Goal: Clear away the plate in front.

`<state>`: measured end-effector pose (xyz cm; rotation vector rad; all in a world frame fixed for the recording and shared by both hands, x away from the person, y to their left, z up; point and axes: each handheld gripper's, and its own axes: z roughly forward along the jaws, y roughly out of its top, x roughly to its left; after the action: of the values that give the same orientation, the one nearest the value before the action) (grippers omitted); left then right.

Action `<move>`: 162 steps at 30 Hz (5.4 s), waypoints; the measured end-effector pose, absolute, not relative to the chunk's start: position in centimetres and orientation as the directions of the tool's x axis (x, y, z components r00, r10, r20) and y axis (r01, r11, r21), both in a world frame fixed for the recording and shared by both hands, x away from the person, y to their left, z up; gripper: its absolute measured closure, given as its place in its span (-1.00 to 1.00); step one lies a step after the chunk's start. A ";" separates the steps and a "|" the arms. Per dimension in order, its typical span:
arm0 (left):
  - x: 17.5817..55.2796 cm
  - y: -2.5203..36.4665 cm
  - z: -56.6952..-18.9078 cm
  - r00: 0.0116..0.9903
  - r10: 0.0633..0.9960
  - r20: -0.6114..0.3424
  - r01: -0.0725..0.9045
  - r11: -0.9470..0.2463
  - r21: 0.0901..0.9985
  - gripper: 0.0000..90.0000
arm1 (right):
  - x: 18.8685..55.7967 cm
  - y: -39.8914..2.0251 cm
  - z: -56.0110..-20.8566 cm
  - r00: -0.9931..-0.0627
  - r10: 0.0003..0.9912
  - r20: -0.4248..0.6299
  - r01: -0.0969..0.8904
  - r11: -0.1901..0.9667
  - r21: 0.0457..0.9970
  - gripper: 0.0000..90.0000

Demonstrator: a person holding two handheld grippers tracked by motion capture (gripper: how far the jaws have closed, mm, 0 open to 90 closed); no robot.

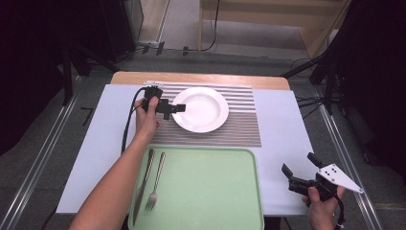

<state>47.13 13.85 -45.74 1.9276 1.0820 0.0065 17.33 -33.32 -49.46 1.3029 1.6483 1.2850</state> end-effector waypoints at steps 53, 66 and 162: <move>48.9 11.3 -50.0 0.456 0.765 -0.454 0.795 -0.121 0.594 -0.48 | 17.5 -33.4 -49.5 -0.276 0.958 0.075 0.312 0.016 0.950 -1.00; 49.1 11.7 -49.3 0.424 0.826 -0.372 0.818 -0.172 0.549 0.29 | 17.5 -33.6 -49.5 -0.269 0.961 0.068 0.309 0.019 0.951 -1.00; 40.8 14.5 -42.6 0.583 0.579 -0.570 0.751 -0.115 0.651 0.82 | 17.5 -33.4 -49.5 -0.270 0.961 0.069 0.310 0.019 0.950 -1.00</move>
<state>40.77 14.46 -42.60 1.7997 1.0883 -0.2118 17.46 -33.39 -49.46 1.3150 1.6466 1.2706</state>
